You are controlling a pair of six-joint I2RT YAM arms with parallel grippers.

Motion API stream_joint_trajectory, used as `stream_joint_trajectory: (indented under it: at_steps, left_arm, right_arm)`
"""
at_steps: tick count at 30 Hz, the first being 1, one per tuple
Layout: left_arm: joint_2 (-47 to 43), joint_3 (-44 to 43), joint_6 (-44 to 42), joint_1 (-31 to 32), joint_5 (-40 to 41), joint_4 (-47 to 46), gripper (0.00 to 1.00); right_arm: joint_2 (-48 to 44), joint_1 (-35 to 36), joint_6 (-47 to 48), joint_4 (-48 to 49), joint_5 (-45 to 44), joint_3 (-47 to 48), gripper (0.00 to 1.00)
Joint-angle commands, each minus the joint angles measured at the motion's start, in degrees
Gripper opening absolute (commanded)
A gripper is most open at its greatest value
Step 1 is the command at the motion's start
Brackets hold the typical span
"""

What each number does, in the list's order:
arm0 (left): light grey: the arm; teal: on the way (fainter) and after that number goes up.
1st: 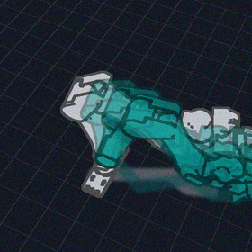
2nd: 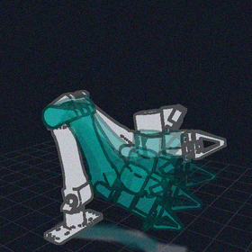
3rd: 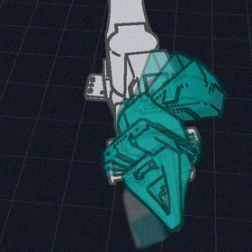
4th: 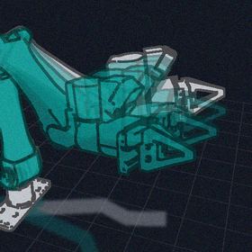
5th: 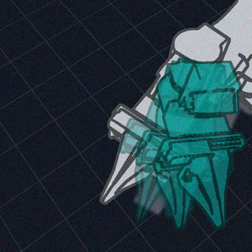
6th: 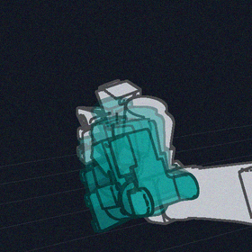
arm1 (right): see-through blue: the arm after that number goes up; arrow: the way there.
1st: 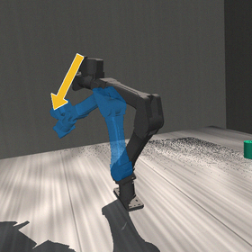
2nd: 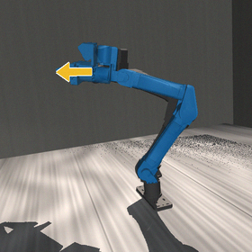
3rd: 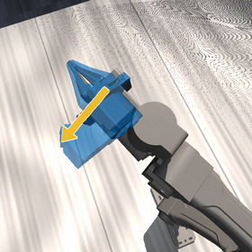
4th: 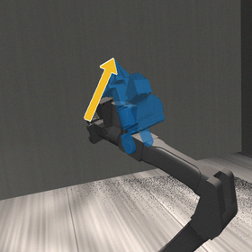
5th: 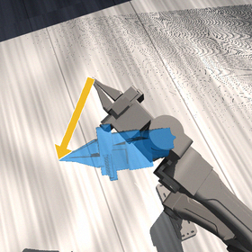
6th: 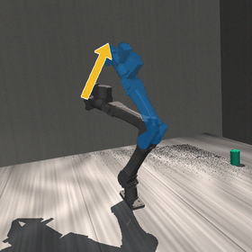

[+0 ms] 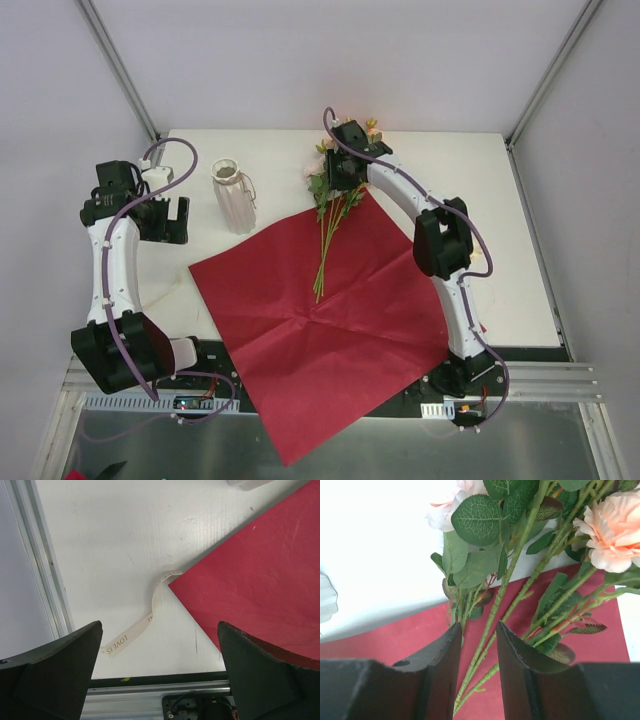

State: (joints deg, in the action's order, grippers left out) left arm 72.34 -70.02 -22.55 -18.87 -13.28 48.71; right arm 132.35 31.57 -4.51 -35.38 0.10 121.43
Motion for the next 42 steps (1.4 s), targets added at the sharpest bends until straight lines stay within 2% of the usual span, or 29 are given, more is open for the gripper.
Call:
stream_joint_trajectory:
  at_steps: [1, 11, 16, 25, 28, 29, 30, 35, 42]
  left_arm:
    - [-0.2, 0.8, -2.3, -1.0, -1.5, -0.5, 0.99]
    - [0.4, 1.2, -4.3, -1.7, -1.2, -1.3, 0.99]
    - [-0.3, 2.4, -5.1, -2.2, -1.0, -1.5, 0.99]
    - [-3.0, 4.0, -7.5, -2.7, 0.3, -1.4, 0.99]
    - [-4.6, 4.4, -8.3, -3.0, 0.3, -1.3, 0.99]
    - [-4.9, 4.5, -8.5, -3.0, 0.4, -1.3, 0.99]
    - [-5.1, 4.5, -8.6, -3.0, 0.2, -1.3, 0.99]
    - [-5.4, 3.5, -8.7, -3.1, -0.3, -1.0, 0.99]
    - [-5.3, 1.7, -8.7, -3.2, -1.7, 0.3, 0.99]
  right_arm:
    - [1.6, -0.4, -2.5, 2.7, 2.8, 1.4, 0.37]
    - [2.2, -0.4, -4.0, 3.7, 2.7, -2.4, 0.41]
    - [3.8, -0.4, -5.1, 3.7, 3.1, -3.0, 0.39]
    - [4.9, -0.4, -9.5, 6.5, 3.8, -4.4, 0.21]
    - [3.6, -0.7, -11.1, 7.3, 3.9, -5.4, 0.08]
    - [2.7, -0.7, -11.3, 8.3, 3.9, -7.7, 0.02]
    - [0.0, -0.7, -11.6, 9.3, 3.9, -9.0, 0.01]
    - [-9.6, -0.6, -11.7, 14.8, 2.6, -17.3, 0.01]
    - [-25.1, 1.6, -11.7, 20.1, 1.0, -23.3, 0.01]
